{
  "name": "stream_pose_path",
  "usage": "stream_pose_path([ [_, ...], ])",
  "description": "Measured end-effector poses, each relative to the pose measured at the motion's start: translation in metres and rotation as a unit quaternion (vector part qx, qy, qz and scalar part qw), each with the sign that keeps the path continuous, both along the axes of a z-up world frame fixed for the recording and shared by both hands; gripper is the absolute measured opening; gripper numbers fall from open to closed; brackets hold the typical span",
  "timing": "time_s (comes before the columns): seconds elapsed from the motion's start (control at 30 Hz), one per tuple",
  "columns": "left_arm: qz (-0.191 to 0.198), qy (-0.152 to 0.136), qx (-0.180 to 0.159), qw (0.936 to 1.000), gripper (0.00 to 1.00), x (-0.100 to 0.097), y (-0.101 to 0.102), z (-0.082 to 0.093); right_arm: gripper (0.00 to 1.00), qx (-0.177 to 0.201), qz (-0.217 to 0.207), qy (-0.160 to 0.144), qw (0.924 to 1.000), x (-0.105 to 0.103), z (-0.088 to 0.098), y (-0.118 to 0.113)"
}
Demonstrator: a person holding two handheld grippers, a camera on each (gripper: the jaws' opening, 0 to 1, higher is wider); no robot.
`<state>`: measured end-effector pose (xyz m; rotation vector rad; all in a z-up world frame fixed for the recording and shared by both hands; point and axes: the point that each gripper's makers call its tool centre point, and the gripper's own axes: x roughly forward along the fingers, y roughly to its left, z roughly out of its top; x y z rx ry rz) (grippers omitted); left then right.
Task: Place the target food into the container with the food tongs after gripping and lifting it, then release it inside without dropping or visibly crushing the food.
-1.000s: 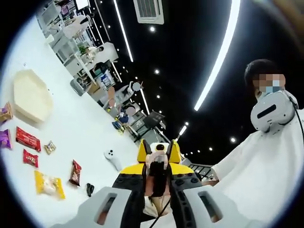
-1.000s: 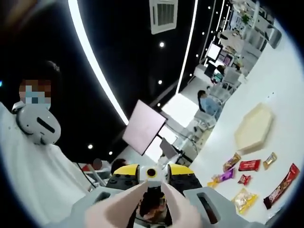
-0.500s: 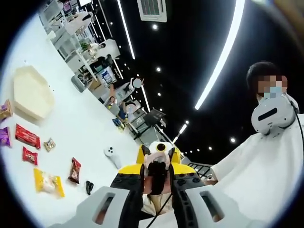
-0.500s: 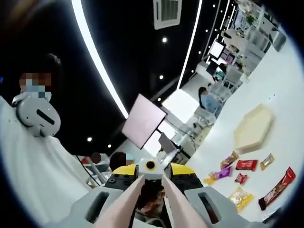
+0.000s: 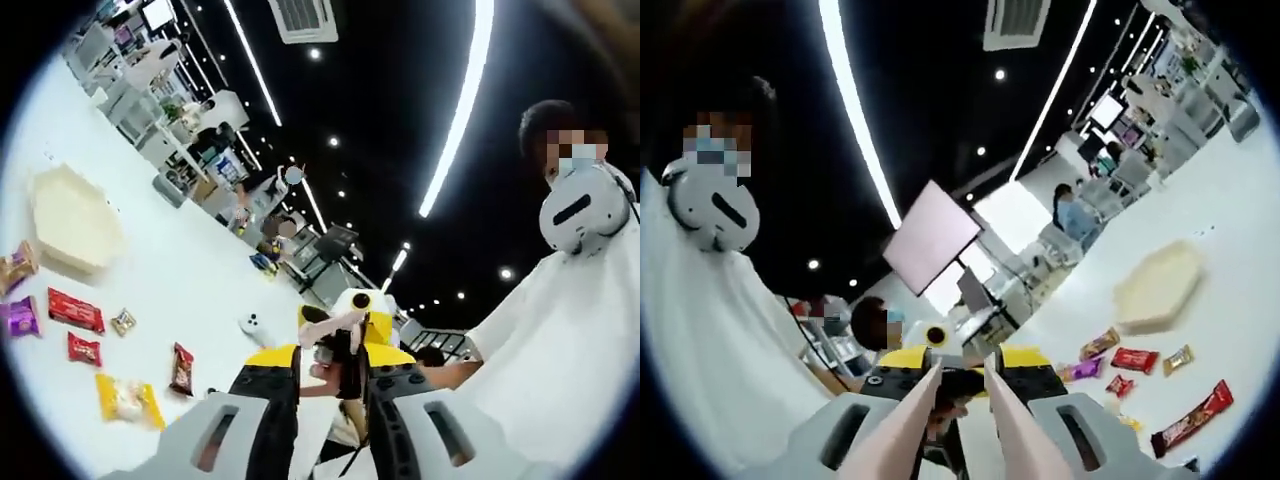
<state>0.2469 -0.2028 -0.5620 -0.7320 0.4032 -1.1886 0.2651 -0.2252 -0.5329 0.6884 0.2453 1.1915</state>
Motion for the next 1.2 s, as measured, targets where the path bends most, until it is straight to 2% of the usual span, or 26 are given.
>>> stream_pose_path([
  [0.03,0.013,-0.001,0.021,0.9997,0.2,0.003,0.006,-0.005,0.25,0.001,-0.002,0.002,1.0,0.001,0.0,-0.001],
  [0.07,0.03,-0.015,0.051,0.9981,0.2,0.006,0.016,-0.011,0.25,-0.006,-0.01,0.001,0.9999,0.004,-0.002,-0.003],
  [0.1,0.04,-0.021,0.063,0.997,0.21,0.007,0.022,-0.013,0.25,-0.016,-0.022,-0.011,0.9996,0.008,-0.004,-0.005],
  [0.17,0.041,-0.015,0.068,0.9967,0.22,0.003,0.031,-0.012,0.25,-0.044,-0.036,-0.026,0.998,0.012,-0.013,-0.006],
  [0.23,0.051,-0.014,0.074,0.9958,0.22,0.001,0.043,-0.012,0.25,-0.064,-0.03,-0.04,0.9967,0.011,-0.02,0.001],
  [0.37,0.073,-0.009,0.094,0.9929,0.22,-0.001,0.067,-0.016,0.24,-0.084,-0.044,-0.038,0.9948,0.014,-0.034,0.016],
  [0.47,0.078,-0.002,0.093,0.9926,0.22,0.002,0.081,-0.019,0.24,-0.134,-0.035,-0.052,0.9891,0.01,-0.046,0.028],
  [0.57,0.081,-0.005,0.093,0.9923,0.23,0.01,0.097,-0.019,0.24,-0.17,-0.031,-0.058,0.9831,0.009,-0.055,0.038],
  [0.63,0.085,-0.013,0.1,0.9913,0.24,0.015,0.106,-0.019,0.24,-0.176,-0.032,-0.053,0.9824,0.009,-0.054,0.047],
  [0.77,0.077,-0.03,0.142,0.9864,0.29,0.018,0.13,-0.03,0.24,-0.211,-0.048,-0.055,0.9747,0.014,-0.06,0.056],
  [0.83,0.065,-0.04,0.169,0.9826,0.34,0.017,0.141,-0.037,0.25,-0.241,-0.059,-0.05,0.9674,0.016,-0.068,0.064],
  [0.9,0.062,-0.046,0.19,0.9788,0.4,0.016,0.151,-0.044,0.25,-0.25,-0.067,-0.049,0.9647,0.017,-0.072,0.07],
  [0.93,0.059,-0.062,0.217,0.9724,0.47,0.015,0.162,-0.05,0.25,-0.263,-0.087,-0.043,0.9598,0.019,-0.079,0.076],
  [0.97,0.059,-0.067,0.23,0.9691,0.53,0.014,0.168,-0.054,0.25,-0.263,-0.09,-0.032,0.9601,0.018,-0.082,0.081],
  [1.0,0.052,-0.066,0.253,0.9637,0.58,0.012,0.179,-0.062,0.25,-0.27,-0.108,-0.022,0.9566,0.02,-0.086,0.086],
  [1.03,0.049,-0.066,0.262,0.9615,0.63,0.011,0.182,-0.066,0.25,-0.275,-0.114,-0.023,0.9543,0.021,-0.087,0.087],
  [1.13,0.05,-0.083,0.299,0.9493,0.69,0.012,0.203,-0.081,0.26,-0.287,-0.133,-0.007,0.9488,0.016,-0.092,0.099],
  [1.2,0.043,-0.077,0.299,0.95,0.75,0.01,0.209,-0.089,0.26,-0.298,-0.141,-0.006,0.9441,0.011,-0.094,0.103],
])
